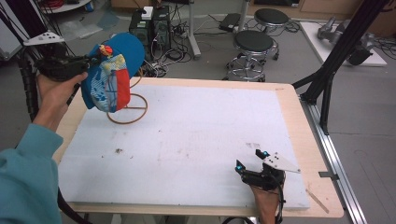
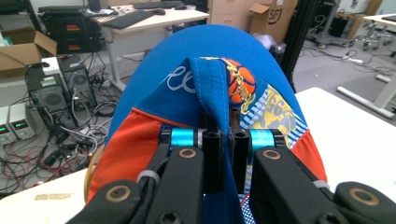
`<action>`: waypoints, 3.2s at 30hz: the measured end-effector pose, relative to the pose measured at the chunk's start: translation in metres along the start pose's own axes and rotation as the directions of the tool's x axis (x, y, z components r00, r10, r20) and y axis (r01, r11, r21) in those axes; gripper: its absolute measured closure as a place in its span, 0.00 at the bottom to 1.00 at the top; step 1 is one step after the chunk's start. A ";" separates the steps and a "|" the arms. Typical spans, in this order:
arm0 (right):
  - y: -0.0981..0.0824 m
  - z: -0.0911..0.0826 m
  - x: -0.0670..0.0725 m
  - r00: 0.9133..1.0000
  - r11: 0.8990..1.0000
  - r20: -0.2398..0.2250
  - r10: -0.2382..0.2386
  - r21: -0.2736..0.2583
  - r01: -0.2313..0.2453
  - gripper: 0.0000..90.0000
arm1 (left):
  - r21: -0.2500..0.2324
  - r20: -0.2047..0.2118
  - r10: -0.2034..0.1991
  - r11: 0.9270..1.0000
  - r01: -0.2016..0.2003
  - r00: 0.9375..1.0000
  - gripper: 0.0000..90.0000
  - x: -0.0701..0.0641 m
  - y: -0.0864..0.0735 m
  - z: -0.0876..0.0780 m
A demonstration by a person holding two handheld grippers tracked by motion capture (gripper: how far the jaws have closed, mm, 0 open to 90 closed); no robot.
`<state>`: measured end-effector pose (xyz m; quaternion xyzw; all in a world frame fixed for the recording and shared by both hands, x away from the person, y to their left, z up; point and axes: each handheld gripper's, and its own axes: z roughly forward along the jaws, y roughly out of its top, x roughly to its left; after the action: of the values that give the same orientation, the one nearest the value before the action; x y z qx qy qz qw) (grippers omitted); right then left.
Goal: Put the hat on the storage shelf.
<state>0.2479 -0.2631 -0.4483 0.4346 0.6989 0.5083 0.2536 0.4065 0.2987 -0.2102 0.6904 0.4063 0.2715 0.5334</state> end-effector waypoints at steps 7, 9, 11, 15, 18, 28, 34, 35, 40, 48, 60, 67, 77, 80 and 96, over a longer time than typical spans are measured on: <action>0.000 0.000 0.000 1.000 1.000 -0.002 0.003 0.001 -0.003 0.13 | 0.001 -0.013 -0.004 1.000 0.004 1.000 0.97 0.005 0.010 0.016; 0.000 0.000 0.000 1.000 1.000 -0.002 0.002 0.000 -0.002 0.13 | 0.001 -0.021 -0.009 1.000 0.009 1.000 0.97 0.008 0.012 0.021; 0.000 0.000 0.000 1.000 1.000 -0.003 -0.002 -0.003 0.002 0.13 | -0.002 -0.031 -0.016 1.000 0.016 0.999 0.97 0.011 0.014 0.026; 0.000 0.000 -0.001 1.000 1.000 -0.002 -0.003 -0.006 0.003 0.13 | 0.004 -0.057 -0.025 1.000 0.025 0.998 0.97 0.017 0.015 0.035; 0.000 0.000 -0.001 1.000 1.000 -0.002 -0.002 -0.006 0.002 0.13 | 0.003 -0.064 -0.045 0.999 0.045 0.997 0.97 0.022 0.014 0.040; 0.000 0.000 -0.001 1.000 1.000 0.002 -0.003 -0.004 0.003 0.13 | 0.000 -0.069 -0.078 0.997 0.078 0.995 0.97 0.029 0.013 0.056; 0.000 0.000 -0.001 1.000 1.000 0.003 0.002 -0.003 -0.002 0.13 | 0.007 -0.071 -0.066 0.998 0.066 0.995 0.97 0.032 0.011 0.064; 0.000 0.000 -0.001 1.000 1.000 0.003 0.003 -0.002 -0.003 0.13 | 0.009 -0.074 -0.066 0.998 0.067 0.995 0.97 0.033 0.010 0.064; 0.000 0.000 -0.001 1.000 1.000 0.006 0.000 -0.003 0.000 0.13 | 0.010 -0.076 -0.067 0.998 0.068 0.995 0.97 0.037 0.008 0.068; 0.000 0.000 0.000 1.000 1.000 0.005 0.002 0.000 -0.002 0.13 | 0.022 -0.066 -0.087 0.996 0.088 0.994 0.92 0.041 0.000 0.074; 0.000 0.000 -0.001 1.000 1.000 0.002 0.005 -0.003 -0.005 0.13 | 0.011 -0.064 -0.113 0.993 0.114 0.992 0.66 0.044 -0.004 0.067; -0.001 -0.001 -0.001 1.000 1.000 -0.008 0.014 -0.015 -0.014 0.13 | -0.011 -0.069 -0.117 0.993 0.117 0.991 0.37 0.049 -0.006 0.058; -0.001 -0.002 -0.002 1.000 1.000 -0.015 0.018 -0.017 -0.018 0.13 | -0.091 -0.011 -0.071 0.993 0.070 0.997 0.15 0.042 -0.012 0.033; -0.001 -0.002 -0.002 1.000 1.000 -0.014 0.012 -0.024 -0.013 0.13 | -0.110 0.005 -0.060 0.992 0.060 0.998 0.14 0.038 -0.021 0.023; -0.002 -0.005 -0.002 1.000 0.998 -0.005 0.021 -0.053 -0.022 0.13 | -0.121 0.166 0.037 0.992 -0.017 0.985 0.14 -0.015 -0.106 -0.036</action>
<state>0.2443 -0.2675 -0.4486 0.4340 0.6810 0.5305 0.2578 0.3412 0.3151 -0.3005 0.6831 0.3336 0.2435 0.6023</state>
